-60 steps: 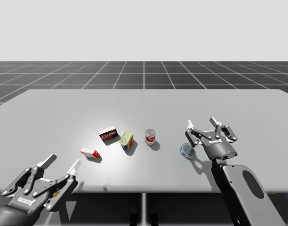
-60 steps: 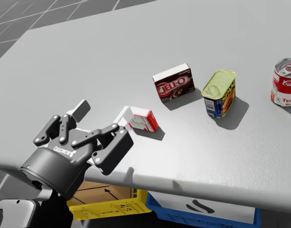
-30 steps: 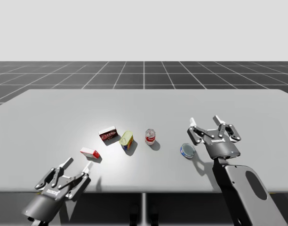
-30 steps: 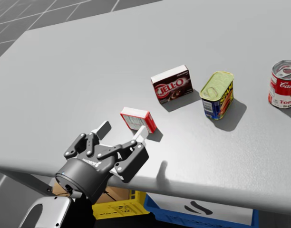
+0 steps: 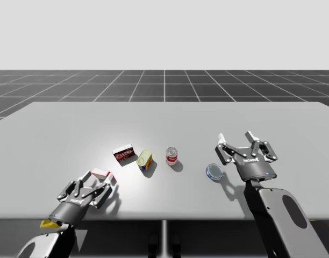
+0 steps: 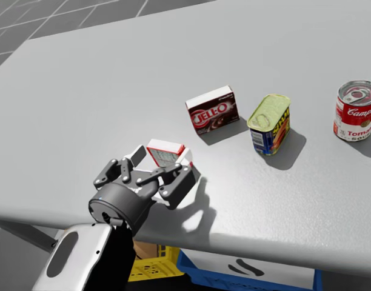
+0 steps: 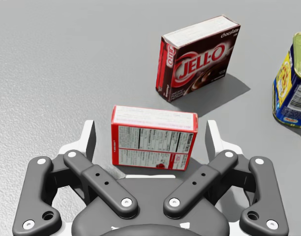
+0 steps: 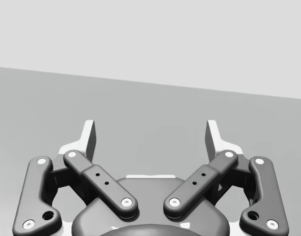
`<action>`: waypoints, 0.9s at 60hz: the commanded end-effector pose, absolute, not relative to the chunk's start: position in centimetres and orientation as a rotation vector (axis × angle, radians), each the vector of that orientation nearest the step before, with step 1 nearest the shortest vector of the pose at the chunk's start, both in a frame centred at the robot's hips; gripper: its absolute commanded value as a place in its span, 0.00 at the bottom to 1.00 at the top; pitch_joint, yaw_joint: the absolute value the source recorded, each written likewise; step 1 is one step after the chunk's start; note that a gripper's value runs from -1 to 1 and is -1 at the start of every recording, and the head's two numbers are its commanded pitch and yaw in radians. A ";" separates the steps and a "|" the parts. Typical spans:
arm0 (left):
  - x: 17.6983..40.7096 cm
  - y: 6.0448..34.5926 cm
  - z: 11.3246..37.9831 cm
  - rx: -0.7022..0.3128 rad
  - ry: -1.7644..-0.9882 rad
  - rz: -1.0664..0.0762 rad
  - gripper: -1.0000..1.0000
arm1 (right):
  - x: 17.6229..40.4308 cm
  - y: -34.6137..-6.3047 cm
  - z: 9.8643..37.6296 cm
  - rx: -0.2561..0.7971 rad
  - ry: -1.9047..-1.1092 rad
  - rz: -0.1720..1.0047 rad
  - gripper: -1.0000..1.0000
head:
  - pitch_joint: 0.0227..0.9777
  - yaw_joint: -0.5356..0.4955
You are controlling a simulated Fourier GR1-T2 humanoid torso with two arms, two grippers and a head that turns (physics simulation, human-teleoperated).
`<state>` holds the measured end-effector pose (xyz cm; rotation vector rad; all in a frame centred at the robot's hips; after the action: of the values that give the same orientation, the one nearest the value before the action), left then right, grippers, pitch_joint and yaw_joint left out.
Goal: Lift the gelatin box off the table.
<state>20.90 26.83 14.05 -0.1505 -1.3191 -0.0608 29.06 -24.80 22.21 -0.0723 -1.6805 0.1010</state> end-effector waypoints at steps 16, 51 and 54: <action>23.1 26.6 13.1 -0.170 -1.277 -0.060 0.00 | 29.0 -25.1 22.3 -0.074 -1.686 0.090 0.00 | 0.92 0.89; 22.4 25.7 11.6 -0.174 -1.249 -0.107 0.98 | 29.1 -25.3 22.3 -0.078 -1.686 0.088 0.00 | 0.55 0.95; 22.4 25.7 11.5 -0.173 -1.248 -0.108 0.98 | 29.1 -25.3 22.3 -0.078 -1.686 0.088 0.00 | 0.52 0.96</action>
<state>23.05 26.33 13.04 -0.0905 -1.3034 -0.0238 29.11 -25.27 22.30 -0.0779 -1.6851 0.0899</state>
